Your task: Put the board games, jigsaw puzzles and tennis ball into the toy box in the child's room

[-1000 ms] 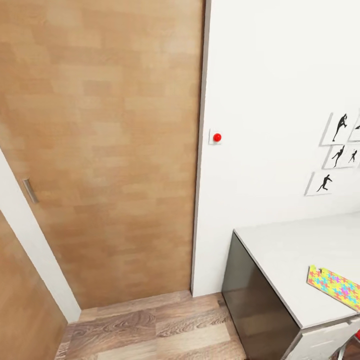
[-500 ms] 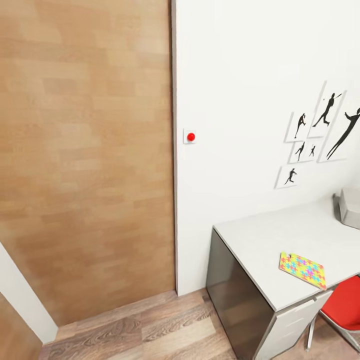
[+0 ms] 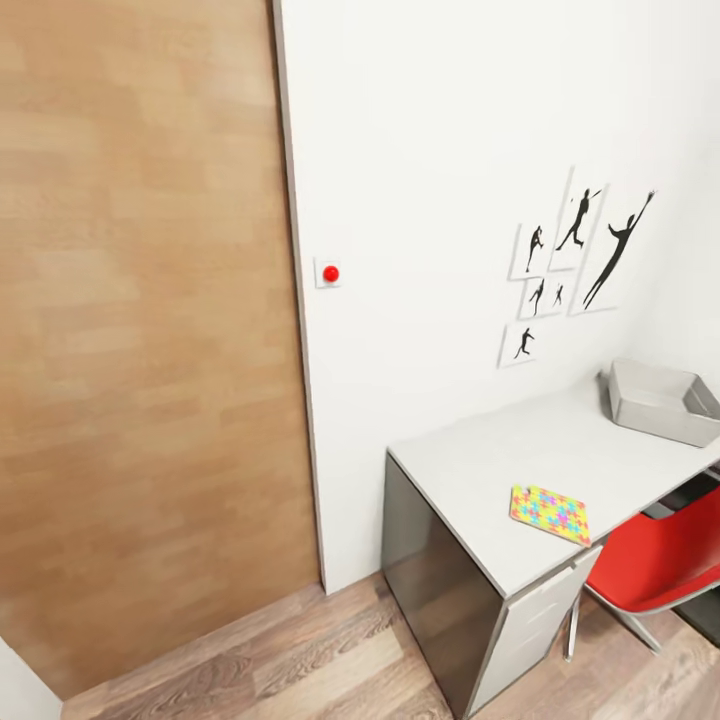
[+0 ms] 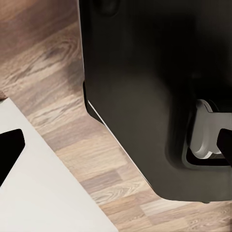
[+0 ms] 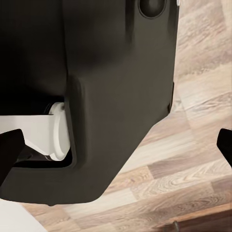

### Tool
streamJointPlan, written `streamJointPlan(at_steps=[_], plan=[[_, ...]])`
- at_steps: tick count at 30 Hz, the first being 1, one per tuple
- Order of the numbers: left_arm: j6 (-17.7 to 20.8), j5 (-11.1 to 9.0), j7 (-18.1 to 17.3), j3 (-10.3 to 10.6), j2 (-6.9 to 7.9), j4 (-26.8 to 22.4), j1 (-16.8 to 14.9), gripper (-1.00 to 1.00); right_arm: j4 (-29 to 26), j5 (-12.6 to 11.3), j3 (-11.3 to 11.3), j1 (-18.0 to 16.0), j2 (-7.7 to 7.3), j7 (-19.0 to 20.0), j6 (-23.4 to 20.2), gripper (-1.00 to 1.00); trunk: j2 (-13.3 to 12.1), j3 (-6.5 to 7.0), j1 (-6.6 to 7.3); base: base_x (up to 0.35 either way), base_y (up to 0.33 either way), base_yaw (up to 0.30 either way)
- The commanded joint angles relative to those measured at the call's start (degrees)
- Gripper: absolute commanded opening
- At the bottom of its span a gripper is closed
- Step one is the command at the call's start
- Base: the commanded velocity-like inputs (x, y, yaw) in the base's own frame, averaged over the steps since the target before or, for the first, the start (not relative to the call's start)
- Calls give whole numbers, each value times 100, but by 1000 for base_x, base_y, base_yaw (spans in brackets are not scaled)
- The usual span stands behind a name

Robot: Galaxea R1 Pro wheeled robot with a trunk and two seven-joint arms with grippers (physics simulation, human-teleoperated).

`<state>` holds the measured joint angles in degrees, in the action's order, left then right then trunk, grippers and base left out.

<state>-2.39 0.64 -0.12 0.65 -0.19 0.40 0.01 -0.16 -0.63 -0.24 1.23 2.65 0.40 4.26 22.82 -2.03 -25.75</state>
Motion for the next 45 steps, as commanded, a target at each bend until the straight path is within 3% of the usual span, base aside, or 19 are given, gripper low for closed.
streamJointPlan(at_steps=[1,45], plan=[[-25,7,0,6,0,4,-1,100,-1,-7,-3,0,0,4,18,100,10,-9,-3,0,0,-284],[-29,7,0,6,-19,-10,-1,100,-1,-16,-3,0,2,4,18,100,10,-9,-3,0,0,-284]])
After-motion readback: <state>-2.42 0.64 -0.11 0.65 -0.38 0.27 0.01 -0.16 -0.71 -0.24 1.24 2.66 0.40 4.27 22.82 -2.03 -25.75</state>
